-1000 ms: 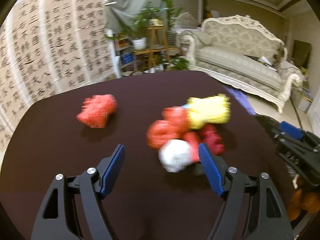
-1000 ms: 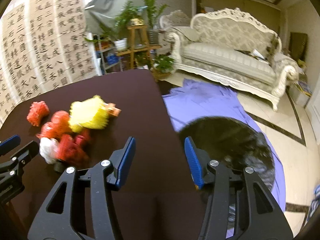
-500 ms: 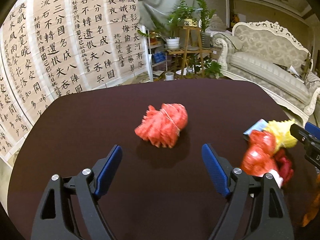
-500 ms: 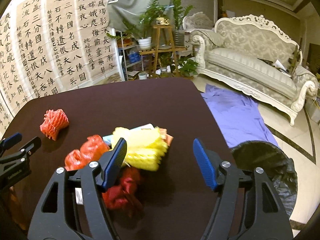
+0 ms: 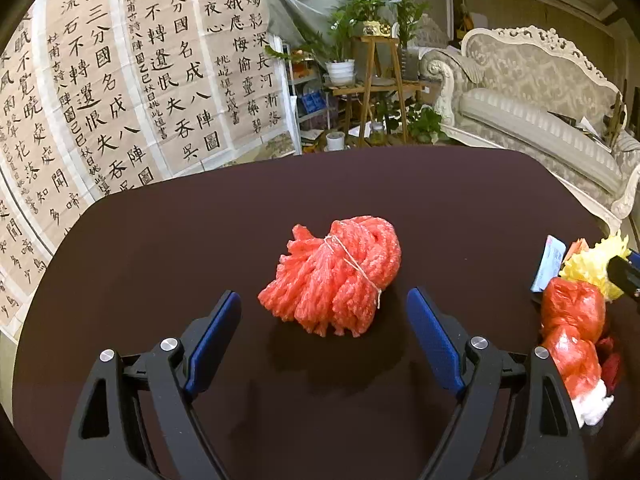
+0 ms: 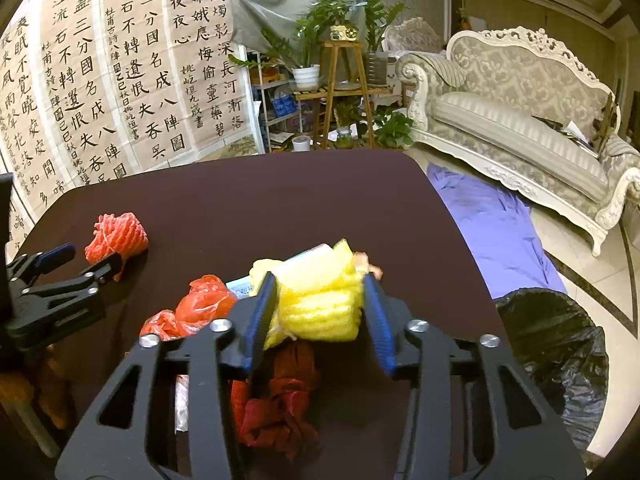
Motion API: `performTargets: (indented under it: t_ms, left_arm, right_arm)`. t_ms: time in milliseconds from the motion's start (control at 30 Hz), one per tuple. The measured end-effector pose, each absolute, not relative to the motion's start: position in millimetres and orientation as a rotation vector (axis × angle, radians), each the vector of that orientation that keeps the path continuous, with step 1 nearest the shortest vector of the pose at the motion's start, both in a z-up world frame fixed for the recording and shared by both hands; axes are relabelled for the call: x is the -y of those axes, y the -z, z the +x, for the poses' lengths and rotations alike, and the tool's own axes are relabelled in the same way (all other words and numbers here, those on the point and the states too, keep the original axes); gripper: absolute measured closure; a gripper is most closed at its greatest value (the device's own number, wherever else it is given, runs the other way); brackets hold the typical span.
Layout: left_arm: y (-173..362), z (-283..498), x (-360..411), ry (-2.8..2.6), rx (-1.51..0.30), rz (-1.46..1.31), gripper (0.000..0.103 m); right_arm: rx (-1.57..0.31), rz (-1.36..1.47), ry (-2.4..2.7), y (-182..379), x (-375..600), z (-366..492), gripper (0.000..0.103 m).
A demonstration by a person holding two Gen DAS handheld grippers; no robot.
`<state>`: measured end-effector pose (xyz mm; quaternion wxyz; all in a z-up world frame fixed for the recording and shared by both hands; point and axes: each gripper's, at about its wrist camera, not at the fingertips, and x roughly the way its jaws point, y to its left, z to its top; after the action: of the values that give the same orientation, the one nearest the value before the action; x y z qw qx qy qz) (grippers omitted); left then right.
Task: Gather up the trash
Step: 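Grasp the red mesh bundle with the left gripper while the right grasps the yellow foam net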
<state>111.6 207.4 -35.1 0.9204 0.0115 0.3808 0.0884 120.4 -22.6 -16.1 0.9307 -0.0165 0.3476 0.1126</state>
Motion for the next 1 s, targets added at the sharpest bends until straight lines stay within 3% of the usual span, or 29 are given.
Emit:
performTargets:
  t_ms: [67, 200, 267, 400, 1000]
  left_arm:
    - [37, 114, -209, -0.169, -0.798, 0.013, 0.021]
    - [42, 118, -209, -0.143, -0.835, 0.014, 0.047]
    - [43, 118, -208, -0.131, -0.843, 0.013, 0.056]
    - [42, 117, -207, -0.126, -0.837, 0.017, 0.066]
    - [14, 82, -201, -0.14, -0.744, 0.004, 0.071]
  right_arm:
    - [-0.715, -0.03, -0.234, 17, 24, 121, 0.071]
    - [-0.713, -0.029, -0.233, 17, 25, 122, 0.075]
    - [-0.703, -0.028, -0.228, 16, 28, 121, 0.083]
    - [-0.697, -0.015, -0.232, 14, 32, 120, 0.089]
    - [-0.623, 0.012, -0.222, -7, 44, 95, 0.093]
